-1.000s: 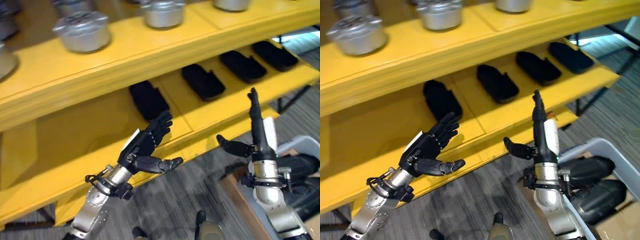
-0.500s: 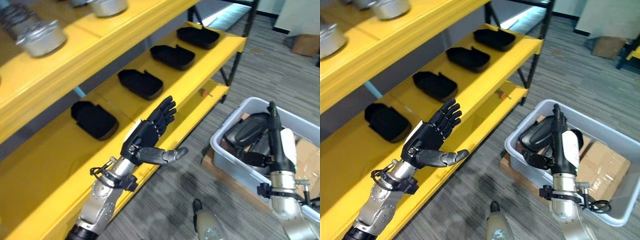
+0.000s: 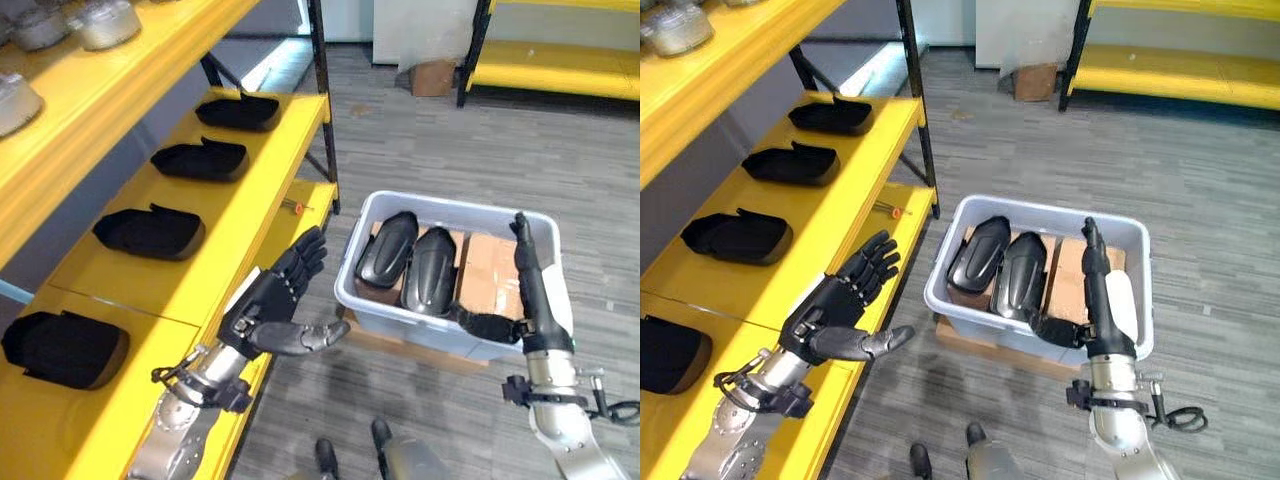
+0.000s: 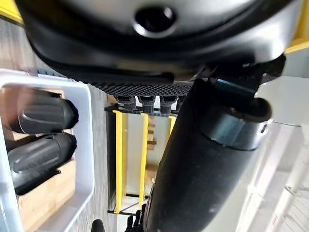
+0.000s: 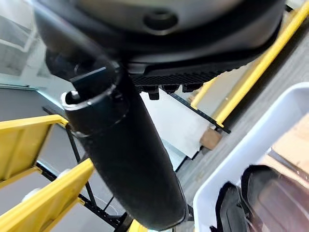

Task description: Move parts from the plastic box to the shelf.

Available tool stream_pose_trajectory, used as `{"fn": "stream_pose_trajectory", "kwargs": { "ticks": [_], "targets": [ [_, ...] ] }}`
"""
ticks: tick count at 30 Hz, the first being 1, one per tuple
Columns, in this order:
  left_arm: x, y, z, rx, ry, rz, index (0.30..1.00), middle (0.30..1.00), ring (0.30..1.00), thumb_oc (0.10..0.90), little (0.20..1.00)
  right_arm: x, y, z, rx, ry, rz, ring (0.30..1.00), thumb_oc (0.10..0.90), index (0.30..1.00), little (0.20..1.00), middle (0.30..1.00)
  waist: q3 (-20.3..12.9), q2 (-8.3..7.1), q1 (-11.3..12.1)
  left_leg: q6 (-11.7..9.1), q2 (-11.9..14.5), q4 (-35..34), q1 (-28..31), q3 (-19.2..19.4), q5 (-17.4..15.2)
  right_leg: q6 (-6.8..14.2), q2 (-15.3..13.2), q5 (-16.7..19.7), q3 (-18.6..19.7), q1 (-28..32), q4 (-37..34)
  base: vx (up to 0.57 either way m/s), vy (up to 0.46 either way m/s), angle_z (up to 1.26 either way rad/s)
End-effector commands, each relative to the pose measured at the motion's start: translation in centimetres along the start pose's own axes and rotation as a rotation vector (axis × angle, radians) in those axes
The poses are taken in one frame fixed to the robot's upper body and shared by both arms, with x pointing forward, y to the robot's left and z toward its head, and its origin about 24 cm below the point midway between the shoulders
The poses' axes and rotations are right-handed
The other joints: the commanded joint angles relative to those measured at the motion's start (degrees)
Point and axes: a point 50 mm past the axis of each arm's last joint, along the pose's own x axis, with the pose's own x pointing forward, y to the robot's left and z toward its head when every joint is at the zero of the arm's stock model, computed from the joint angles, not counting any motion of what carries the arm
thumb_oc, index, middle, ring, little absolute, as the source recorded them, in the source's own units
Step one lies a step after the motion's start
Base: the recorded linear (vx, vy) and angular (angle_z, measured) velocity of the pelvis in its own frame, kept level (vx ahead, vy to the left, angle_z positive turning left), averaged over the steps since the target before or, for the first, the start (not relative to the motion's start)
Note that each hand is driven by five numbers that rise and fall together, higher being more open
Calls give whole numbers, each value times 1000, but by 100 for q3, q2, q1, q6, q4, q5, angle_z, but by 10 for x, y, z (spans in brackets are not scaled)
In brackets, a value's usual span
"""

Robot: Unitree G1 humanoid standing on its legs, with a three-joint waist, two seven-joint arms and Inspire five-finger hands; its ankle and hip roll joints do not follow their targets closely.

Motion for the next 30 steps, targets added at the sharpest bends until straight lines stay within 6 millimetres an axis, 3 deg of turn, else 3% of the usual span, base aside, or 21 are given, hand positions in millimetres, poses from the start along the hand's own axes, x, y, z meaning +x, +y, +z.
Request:
{"fn": "stream_pose_trajectory", "kwargs": {
  "ticks": [1, 4, 14, 16, 18, 19, 22, 24, 25, 26, 27, 30],
  "targets": [
    [9, 0, 40, 136, -214, -41, 1000, 1000, 1000, 900, 1000, 27, -10, 39, 78, -235, -71, 1000, 900, 1000, 1000, 1000, -218, -147, 238, 141, -542, -93, 11, -640, -382, 265, 295, -4, 195, 813, -911, 113, 41, -17],
    [8, 2, 40, 170, -210, -53, 1000, 1000, 1000, 900, 1000, 30, -9, 40, 69, -244, -63, 1000, 900, 1000, 1000, 1000, -197, -165, 254, 158, -519, -101, -14, -613, -394, 245, 301, -77, 217, 806, -872, 97, 59, -41],
    [15, 2, 38, 153, -202, -95, 1000, 1000, 1000, 900, 1000, 35, -10, 38, -23, -258, -56, 1000, 900, 1000, 1000, 1000, -139, -289, 255, 317, -359, 186, 86, -189, -620, 211, 215, -576, -300, 690, 125, 104, 78, -10],
    [18, 2, 37, 149, -187, -116, 1000, 1000, 1000, 900, 1000, 38, -13, 37, -64, -269, -56, 1000, 900, 1000, 1000, 1000, -89, -344, 265, 414, -357, 194, 136, -108, -665, 282, 217, -538, -526, 425, 973, 46, 77, -6],
    [21, 2, 34, 130, -173, -133, 1000, 1000, 1000, 900, 1000, 41, -12, 35, -41, -250, -67, 1000, 900, 1000, 1000, 1000, 19, -336, 295, 496, -312, 232, 193, -63, -701, 485, 128, -324, -787, -50, 2176, -14, 50, -24],
    [23, 0, 32, 123, -160, -146, 1000, 1000, 1000, 900, 1000, 43, -9, 34, -40, -245, -67, 1000, 900, 1000, 1000, 1000, 61, -351, 338, 510, -299, 258, 236, -11, -724, 638, -68, -203, -927, -306, 2673, 22, 19, -39],
    [23, -3, 29, 117, -138, -150, 1000, 1000, 1000, 900, 1000, 46, -6, 32, -34, -242, -55, 1000, 900, 1000, 1000, 1000, 81, -357, 391, 492, -250, 230, 320, 128, -760, 710, -434, -65, -1080, -303, 2379, 48, -36, -41],
    [23, -3, 29, 124, -127, -141, 1000, 1000, 1000, 900, 1000, 48, -5, 33, -33, -245, -44, 1000, 900, 1000, 1000, 1000, 101, -366, 383, 433, -184, 170, 466, 198, -830, 731, -693, 160, -1055, -218, 1622, 93, -120, -25],
    [24, -2, 29, 126, -124, -139, 1000, 1000, 1000, 900, 1000, 49, -4, 34, -32, -243, -41, 1000, 900, 1000, 1000, 1000, 96, -376, 360, 385, -142, 107, 569, 199, -870, 746, -821, 281, -987, -195, 995, 158, -239, -40],
    [25, -1, 28, 128, -119, -147, 1000, 1000, 1000, 900, 1000, 51, -3, 35, -27, -234, -40, 1000, 900, 1000, 1000, 1000, 69, -376, 313, 309, -67, -25, 728, 124, -928, 812, -939, 398, -783, -71, -108, 210, -394, -43],
    [23, -1, 27, 147, -107, -158, 1000, 1000, 1000, 900, 1000, 52, 0, 34, -13, -214, -23, 1000, 900, 1000, 1000, 1000, 51, -372, 301, 229, 18, -134, 898, 81, -938, 937, -1059, 796, -632, -57, -634, 175, -351, -29],
    [20, -2, 24, 144, -93, -163, 1000, 1000, 1000, 900, 1000, 52, 5, 32, -9, -212, -11, 1000, 900, 1000, 1000, 1000, 23, -393, 341, 164, 128, -168, 986, 125, -931, 1057, -1117, 963, -661, -48, -823, 109, -307, 21]
  ]
}}
